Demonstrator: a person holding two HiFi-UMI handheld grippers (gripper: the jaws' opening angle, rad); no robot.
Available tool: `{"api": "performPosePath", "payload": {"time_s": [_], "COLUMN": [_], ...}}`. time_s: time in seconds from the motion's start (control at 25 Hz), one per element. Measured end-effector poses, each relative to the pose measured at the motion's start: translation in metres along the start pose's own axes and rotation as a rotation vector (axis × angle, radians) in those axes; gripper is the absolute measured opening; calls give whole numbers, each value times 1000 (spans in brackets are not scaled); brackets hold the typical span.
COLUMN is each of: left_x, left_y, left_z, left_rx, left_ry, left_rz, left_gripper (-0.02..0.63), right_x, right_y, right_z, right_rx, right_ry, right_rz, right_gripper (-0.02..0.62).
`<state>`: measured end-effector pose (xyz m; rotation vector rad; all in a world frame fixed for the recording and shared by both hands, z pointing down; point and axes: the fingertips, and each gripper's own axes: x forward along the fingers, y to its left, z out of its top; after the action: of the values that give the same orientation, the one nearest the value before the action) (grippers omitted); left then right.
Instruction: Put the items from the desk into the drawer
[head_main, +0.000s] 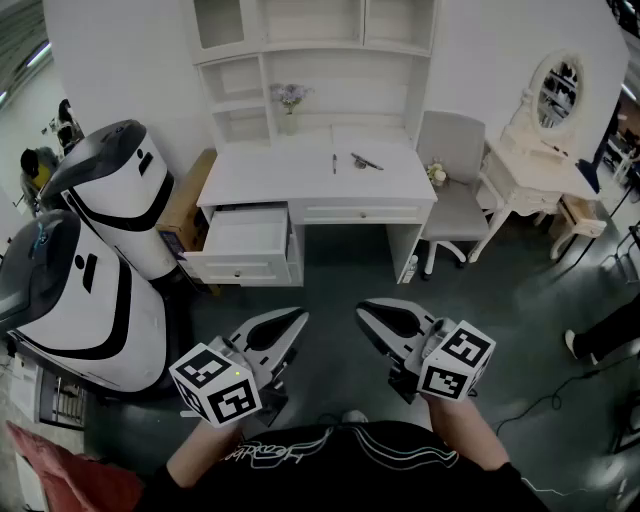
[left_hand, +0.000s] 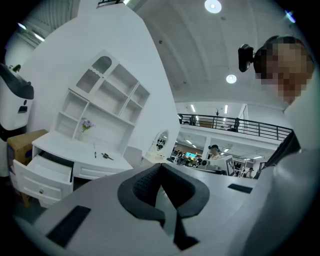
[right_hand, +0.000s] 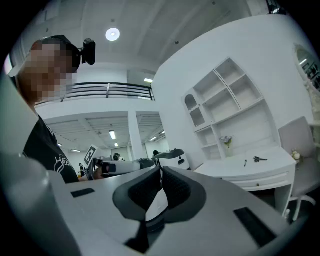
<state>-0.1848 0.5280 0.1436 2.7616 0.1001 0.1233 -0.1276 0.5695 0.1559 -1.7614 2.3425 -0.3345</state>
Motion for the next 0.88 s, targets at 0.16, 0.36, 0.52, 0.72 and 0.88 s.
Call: {"api": "performPosePath", "payload": {"time_s": [0.16, 0.36, 0.52, 0.72, 0.88], "left_x": [16, 46, 79, 118, 150], "left_y": [0, 1, 3, 5, 4], "left_z": [-6, -11, -19, -28, -30], "left_rx": [2, -5, -23, -33, -10], "left_ry": [20, 45, 59, 68, 66], "left_rz": [5, 5, -5, -8, 21], "left_gripper": [20, 20, 20, 20, 20], "right_x": [-6, -16, -31, -45, -56], "right_y": [-14, -41, -78, -112, -138], "right_z": [-3, 0, -4, -9, -2], "right_rx": [16, 40, 123, 123, 129], "right_ry": [1, -6, -13, 6, -10], "right_rz": [3, 0, -26, -17, 23], "right_gripper": [49, 49, 51, 51, 51]}}
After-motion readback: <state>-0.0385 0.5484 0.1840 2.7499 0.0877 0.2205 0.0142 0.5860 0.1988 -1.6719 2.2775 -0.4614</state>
